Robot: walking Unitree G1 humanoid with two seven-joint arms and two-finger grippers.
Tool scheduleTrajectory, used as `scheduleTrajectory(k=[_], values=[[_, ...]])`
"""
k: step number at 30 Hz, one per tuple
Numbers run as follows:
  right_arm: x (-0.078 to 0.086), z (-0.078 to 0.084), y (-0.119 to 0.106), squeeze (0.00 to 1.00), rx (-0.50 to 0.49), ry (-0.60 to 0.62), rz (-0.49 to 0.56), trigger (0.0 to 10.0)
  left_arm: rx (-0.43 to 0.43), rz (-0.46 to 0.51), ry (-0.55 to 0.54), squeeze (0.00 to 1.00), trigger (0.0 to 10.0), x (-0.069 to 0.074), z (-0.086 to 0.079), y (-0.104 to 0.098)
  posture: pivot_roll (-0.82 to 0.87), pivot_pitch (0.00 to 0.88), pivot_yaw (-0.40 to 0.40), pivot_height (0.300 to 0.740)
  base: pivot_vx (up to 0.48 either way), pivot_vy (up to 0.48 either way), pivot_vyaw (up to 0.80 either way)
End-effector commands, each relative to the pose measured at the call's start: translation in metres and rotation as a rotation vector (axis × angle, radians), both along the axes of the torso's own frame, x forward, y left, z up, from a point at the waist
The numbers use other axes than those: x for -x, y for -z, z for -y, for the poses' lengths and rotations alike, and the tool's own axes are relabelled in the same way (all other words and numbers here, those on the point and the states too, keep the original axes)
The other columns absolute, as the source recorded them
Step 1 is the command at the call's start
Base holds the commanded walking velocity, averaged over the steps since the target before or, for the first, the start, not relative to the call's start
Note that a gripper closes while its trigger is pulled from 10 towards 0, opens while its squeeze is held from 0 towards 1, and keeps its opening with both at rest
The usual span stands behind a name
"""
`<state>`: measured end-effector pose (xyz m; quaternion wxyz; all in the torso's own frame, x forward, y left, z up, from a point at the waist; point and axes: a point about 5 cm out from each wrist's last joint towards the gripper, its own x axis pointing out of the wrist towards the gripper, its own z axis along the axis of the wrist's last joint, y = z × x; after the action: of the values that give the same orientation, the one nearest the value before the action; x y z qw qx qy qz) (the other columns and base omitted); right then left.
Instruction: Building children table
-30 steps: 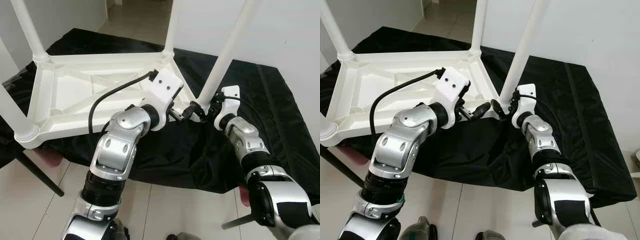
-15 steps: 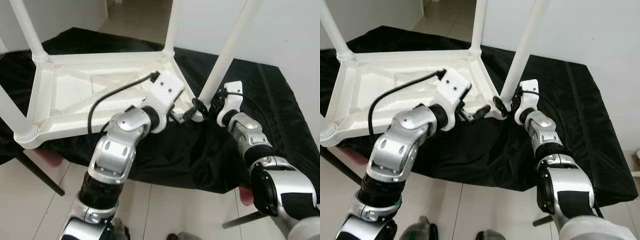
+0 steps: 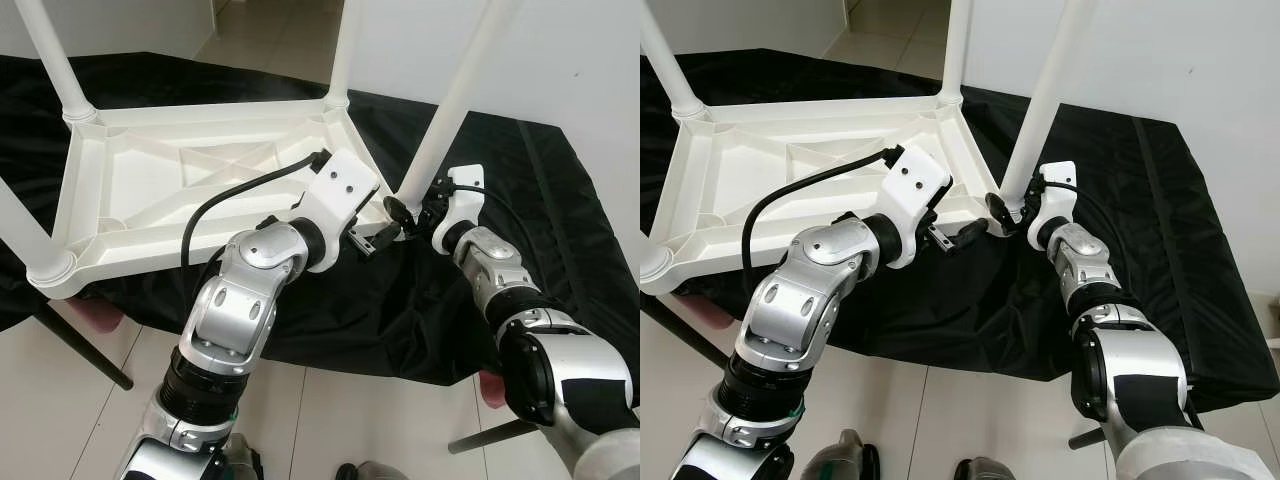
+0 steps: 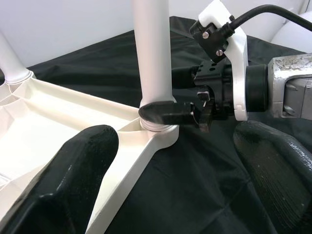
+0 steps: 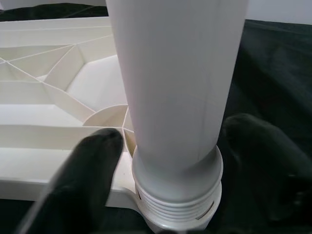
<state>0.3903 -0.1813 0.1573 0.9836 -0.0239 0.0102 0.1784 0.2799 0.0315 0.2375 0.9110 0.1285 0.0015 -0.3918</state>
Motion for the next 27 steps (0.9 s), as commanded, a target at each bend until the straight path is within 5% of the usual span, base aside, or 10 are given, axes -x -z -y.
scheduleTrajectory(k=[1,2,3,27], values=[[-0.002,-0.001,-0.003,0.00,-0.009,0.011,0.008,2.2,-0.007,-0.009,0.013,0.00,10.0,0.005,0.003,0.002,0.12,0.052,-0.034,0.740,0.000,0.000,0.00],[-0.002,-0.001,-0.003,0.00,-0.009,0.011,0.008,2.2,-0.007,-0.009,0.013,0.00,10.0,0.005,0.003,0.002,0.12,0.052,-0.034,0.740,0.000,0.000,0.00],[-0.002,-0.002,-0.002,0.00,-0.009,0.015,0.006,0.0,-0.010,-0.010,0.019,0.00,10.0,0.006,0.004,0.002,0.12,0.052,-0.034,0.740,0.000,0.000,0.00],[0.001,0.001,0.013,0.00,-0.065,0.081,-0.079,0.0,-0.016,-0.017,0.031,0.00,10.0,0.009,0.006,0.002,0.11,0.053,-0.039,0.740,0.000,0.000,0.00]])
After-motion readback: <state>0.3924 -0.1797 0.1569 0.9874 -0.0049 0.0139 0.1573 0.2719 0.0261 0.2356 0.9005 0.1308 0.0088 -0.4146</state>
